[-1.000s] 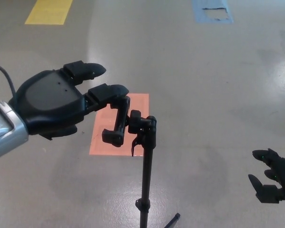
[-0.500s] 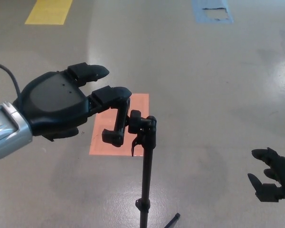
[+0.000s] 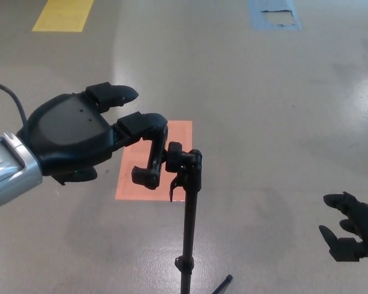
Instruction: The robot uses its left hand to grab the top of a phone stand kept on the floor and tilt it upwards to adjust its angle
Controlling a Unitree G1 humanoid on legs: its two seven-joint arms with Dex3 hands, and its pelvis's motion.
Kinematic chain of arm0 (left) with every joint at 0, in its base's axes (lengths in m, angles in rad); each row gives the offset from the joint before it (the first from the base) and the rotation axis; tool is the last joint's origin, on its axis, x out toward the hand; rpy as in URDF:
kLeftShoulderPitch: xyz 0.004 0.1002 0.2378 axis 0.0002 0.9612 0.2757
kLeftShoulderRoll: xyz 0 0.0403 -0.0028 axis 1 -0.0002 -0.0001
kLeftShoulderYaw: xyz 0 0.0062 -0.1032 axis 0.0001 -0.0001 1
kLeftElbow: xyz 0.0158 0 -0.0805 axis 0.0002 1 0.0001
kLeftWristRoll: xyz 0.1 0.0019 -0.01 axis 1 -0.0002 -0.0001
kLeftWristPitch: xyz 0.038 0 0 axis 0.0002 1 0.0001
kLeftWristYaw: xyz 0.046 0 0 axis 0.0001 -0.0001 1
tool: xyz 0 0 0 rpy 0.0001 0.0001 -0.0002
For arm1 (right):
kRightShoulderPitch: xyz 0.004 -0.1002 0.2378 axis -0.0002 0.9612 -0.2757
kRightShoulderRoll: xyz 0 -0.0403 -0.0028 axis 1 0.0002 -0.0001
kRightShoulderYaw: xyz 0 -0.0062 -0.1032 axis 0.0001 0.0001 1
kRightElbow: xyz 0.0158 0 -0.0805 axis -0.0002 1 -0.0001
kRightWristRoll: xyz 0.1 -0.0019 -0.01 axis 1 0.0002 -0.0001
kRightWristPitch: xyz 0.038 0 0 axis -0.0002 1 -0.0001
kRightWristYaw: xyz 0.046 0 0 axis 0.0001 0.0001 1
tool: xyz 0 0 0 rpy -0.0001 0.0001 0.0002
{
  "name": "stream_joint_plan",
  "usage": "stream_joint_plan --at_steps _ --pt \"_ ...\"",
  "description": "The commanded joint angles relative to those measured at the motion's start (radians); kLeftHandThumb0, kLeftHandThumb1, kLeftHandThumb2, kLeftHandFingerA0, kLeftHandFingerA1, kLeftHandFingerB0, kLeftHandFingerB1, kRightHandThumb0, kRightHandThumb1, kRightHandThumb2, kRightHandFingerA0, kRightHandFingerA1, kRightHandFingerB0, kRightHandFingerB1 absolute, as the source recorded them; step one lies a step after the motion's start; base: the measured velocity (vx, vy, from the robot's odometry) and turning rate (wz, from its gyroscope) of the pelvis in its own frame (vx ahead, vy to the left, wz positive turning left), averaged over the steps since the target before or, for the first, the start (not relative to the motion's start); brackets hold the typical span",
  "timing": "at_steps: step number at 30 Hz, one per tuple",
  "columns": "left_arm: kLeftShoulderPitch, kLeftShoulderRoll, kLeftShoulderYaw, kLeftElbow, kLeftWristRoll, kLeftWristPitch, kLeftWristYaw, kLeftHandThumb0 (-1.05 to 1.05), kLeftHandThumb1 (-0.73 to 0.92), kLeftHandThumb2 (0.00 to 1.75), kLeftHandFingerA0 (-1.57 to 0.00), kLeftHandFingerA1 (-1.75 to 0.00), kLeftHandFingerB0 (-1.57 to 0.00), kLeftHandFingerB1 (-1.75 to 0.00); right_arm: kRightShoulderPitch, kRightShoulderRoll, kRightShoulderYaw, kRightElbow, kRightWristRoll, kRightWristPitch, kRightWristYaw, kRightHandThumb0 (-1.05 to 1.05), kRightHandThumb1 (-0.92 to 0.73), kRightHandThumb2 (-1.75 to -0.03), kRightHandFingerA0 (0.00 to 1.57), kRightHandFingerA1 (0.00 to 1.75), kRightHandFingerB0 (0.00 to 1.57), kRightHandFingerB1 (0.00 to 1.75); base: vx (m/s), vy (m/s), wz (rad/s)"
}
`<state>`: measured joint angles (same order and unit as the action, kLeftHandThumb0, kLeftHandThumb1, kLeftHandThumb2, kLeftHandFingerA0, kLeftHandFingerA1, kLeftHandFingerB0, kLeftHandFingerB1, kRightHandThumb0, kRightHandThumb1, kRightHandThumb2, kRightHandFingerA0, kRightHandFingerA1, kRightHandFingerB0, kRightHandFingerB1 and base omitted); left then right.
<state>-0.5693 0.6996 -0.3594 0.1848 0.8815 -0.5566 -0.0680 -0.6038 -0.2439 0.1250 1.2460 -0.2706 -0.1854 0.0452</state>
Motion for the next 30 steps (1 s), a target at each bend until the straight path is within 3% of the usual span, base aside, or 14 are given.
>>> stream_joint_plan --at_steps 1,2,3,4,5,6,7,8,9,12,13,14,15,30 --pt "0.015 -0.002 -0.005 0.009 0.019 0.028 -0.013 -0.26 0.43 0.55 -0.04 -0.24 0.0 -0.24 -0.012 -0.018 0.0 -0.003 0.001 0.023 0.019 -0.32 -0.59 -1.11 0.01 0.48 0.01 0.46 0.0 0.0 0.0" --pt "0.016 -0.003 -0.005 0.008 0.015 0.033 -0.023 -0.29 0.4 0.66 -0.03 -0.21 -0.01 -0.21 -0.012 -0.019 0.0 -0.004 0.002 0.023 0.021 -0.6 -0.85 -0.65 0.19 0.32 0.18 0.29 0.0 0.0 0.0" --pt "0.016 -0.004 -0.005 0.007 0.013 0.036 -0.031 -0.29 0.4 0.66 -0.03 -0.21 -0.01 -0.21 -0.011 -0.019 0.001 -0.004 0.002 0.022 0.022 -0.6 -0.85 -0.65 0.19 0.32 0.18 0.29 0.0 0.0 0.0" --pt "0.018 -0.007 -0.007 0.014 0.005 0.034 -0.035 -0.26 0.48 0.54 -0.03 -0.24 0.0 -0.26 -0.012 -0.019 0.001 -0.004 0.002 0.028 0.026 -0.32 -0.6 -1.1 0.01 0.48 0.0 0.46 0.0 0.0 0.0" --pt "0.019 -0.008 -0.008 0.017 0.004 0.032 -0.034 -0.26 0.48 0.54 -0.03 -0.24 0.0 -0.26 -0.013 -0.019 0.001 -0.004 0.002 0.03 0.028 -0.32 -0.6 -1.1 0.01 0.48 0.0 0.46 0.0 0.0 0.0" --pt "0.021 -0.008 -0.01 0.019 0.005 0.03 -0.033 -0.23 0.48 0.55 -0.03 -0.23 0.0 -0.24 -0.012 -0.019 0.002 -0.003 0.002 0.03 0.028 -0.59 -0.84 -0.66 0.17 0.31 0.19 0.29 0.0 0.0 0.0" --pt "0.023 -0.008 -0.013 0.02 0.007 0.029 -0.033 -0.23 0.48 0.55 -0.03 -0.23 0.0 -0.24 -0.011 -0.02 0.002 -0.003 0.001 0.029 0.027 -0.59 -0.84 -0.66 0.17 0.31 0.19 0.29 0.0 0.0 0.0" --pt "0.028 -0.01 -0.016 0.026 0.009 0.024 -0.026 -0.28 0.41 0.66 -0.04 -0.2 0.0 -0.21 -0.011 -0.02 0.006 -0.002 -0.003 0.03 0.028 -0.33 -0.59 -1.1 0.01 0.48 0.01 0.46 0.0 0.0 0.0" --pt "0.032 -0.01 -0.018 0.028 0.007 0.021 -0.025 -0.28 0.42 0.66 -0.03 -0.19 -0.01 -0.21 -0.012 -0.021 0.009 -0.003 -0.005 0.035 0.029 -0.33 -0.59 -1.1 0.01 0.48 0.0 0.46 0.0 0.0 0.0" --pt "0.041 -0.011 -0.021 0.026 0.0 0.018 -0.026 -0.28 0.41 0.67 -0.03 -0.2 -0.01 -0.21 -0.015 -0.021 0.013 -0.004 -0.007 0.041 0.029 -0.61 -0.83 -0.66 0.17 0.31 0.2 0.29 0.0 0.0 0.0" --pt "0.05 -0.012 -0.029 0.019 0.01 0.026 -0.039 -0.3 0.41 0.67 -0.02 -0.18 -0.01 -0.22 -0.016 -0.02 0.016 -0.005 -0.009 0.043 0.027 -0.33 -0.59 -1.1 0.01 0.48 0.0 0.46 0.0 0.0 0.0" --pt "0.052 -0.012 -0.032 0.016 0.013 0.028 -0.042 -0.3 0.41 0.67 -0.02 -0.18 -0.01 -0.22 -0.016 -0.02 0.017 -0.006 -0.009 0.044 0.027 -0.33 -0.59 -1.1 0.01 0.48 0.0 0.46 0.0 0.0 0.0" --pt "0.057 -0.014 -0.036 0.017 0.016 0.026 -0.038 -0.28 0.47 0.54 -0.03 -0.25 0.0 -0.26 -0.016 -0.02 0.017 -0.007 -0.008 0.045 0.027 -0.6 -0.84 -0.66 0.18 0.31 0.2 0.29 0.0 0.0 0.0" --pt "0.093 -0.025 -0.089 0.019 0.039 0.028 -0.047 -0.27 0.42 0.68 -0.02 -0.18 0.0 -0.2 -0.03 -0.022 0.016 -0.007 -0.002 0.05 0.035 -0.61 -0.84 -0.66 0.18 0.31 0.2 0.29 0.0 0.0 0.0"
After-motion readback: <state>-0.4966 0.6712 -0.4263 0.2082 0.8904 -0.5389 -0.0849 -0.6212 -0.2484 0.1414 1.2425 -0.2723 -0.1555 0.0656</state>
